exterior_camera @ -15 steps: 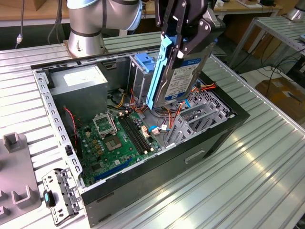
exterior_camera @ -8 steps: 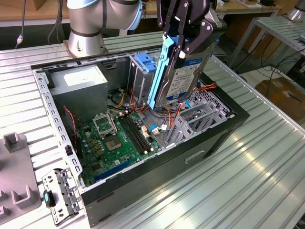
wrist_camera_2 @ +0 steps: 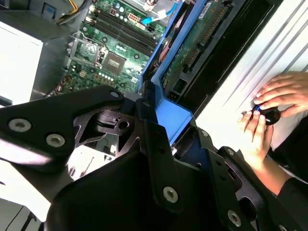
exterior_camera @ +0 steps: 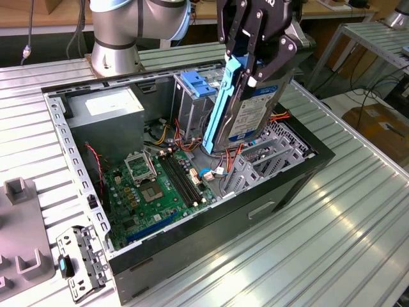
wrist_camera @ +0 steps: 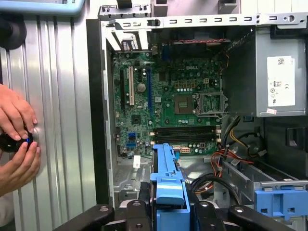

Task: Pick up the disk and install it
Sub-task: 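Insert the disk into the insertion slot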

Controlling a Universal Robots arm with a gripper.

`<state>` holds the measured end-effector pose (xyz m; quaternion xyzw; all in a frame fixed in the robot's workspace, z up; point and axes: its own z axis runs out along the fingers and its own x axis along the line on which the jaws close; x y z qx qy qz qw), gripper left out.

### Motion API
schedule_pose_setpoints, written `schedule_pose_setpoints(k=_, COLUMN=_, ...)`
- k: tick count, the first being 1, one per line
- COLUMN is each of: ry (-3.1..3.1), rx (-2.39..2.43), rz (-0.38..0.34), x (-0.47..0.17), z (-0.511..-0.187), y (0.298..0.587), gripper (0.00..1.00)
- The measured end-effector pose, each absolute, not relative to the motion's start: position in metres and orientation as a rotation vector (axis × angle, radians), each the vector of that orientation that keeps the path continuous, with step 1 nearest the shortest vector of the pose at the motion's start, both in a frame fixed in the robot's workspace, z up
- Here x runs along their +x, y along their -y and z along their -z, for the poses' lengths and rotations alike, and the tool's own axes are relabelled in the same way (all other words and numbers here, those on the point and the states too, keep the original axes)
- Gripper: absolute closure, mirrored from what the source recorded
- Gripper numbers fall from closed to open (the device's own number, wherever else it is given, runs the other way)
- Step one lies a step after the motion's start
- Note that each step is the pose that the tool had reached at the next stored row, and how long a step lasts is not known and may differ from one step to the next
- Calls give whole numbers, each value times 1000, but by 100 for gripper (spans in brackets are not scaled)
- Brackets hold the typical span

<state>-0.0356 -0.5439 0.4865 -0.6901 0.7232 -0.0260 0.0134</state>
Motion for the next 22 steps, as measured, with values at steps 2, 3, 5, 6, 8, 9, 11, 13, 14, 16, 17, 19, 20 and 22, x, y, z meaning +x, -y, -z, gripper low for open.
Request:
schedule_pose_setpoints(k=2, ry=-2253, rx=-2150, rz=80, x=-30, z=-485, y=554, gripper=63)
schedule_pose_setpoints(k=3, ry=-2253, rx=-2150, rz=80, x=-25, z=-484, y=554, gripper=63)
schedule_pose_setpoints(k=5, ry=-2253, rx=-2150, rz=80, x=-12, z=-481, y=555, gripper=63)
schedule_pose_setpoints(k=6, ry=-2253, rx=-2150, rz=80, x=-1, z=-479, y=555, gripper=63)
schedule_pose_setpoints(k=8, ry=-2253, rx=-2150, rz=80, x=10, z=-477, y=555, gripper=63)
schedule_pose_setpoints(k=9, ry=-2254, rx=-2150, rz=81, x=16, z=-475, y=555, gripper=63)
schedule_pose_setpoints(k=11, ry=-2254, rx=-2151, rz=82, x=28, z=-472, y=555, gripper=63)
schedule_pose_setpoints(k=13, ry=-2255, rx=-2152, rz=84, x=36, z=-469, y=555, gripper=63)
schedule_pose_setpoints(k=14, ry=-2255, rx=-2152, rz=85, x=37, z=-468, y=555, gripper=63)
schedule_pose_setpoints(k=16, ry=-2255, rx=-2152, rz=88, x=40, z=-466, y=555, gripper=63)
schedule_pose_setpoints(k=17, ry=-2256, rx=-2153, rz=89, x=42, z=-464, y=555, gripper=63)
schedule_pose_setpoints(k=19, ry=-2256, rx=-2155, rz=91, x=45, z=-459, y=555, gripper=63)
schedule_pose_setpoints(k=20, ry=-2256, rx=-2156, rz=93, x=45, z=-457, y=555, gripper=63)
schedule_pose_setpoints(k=22, ry=-2256, rx=-2157, rz=95, x=45, z=-455, y=555, gripper=63)
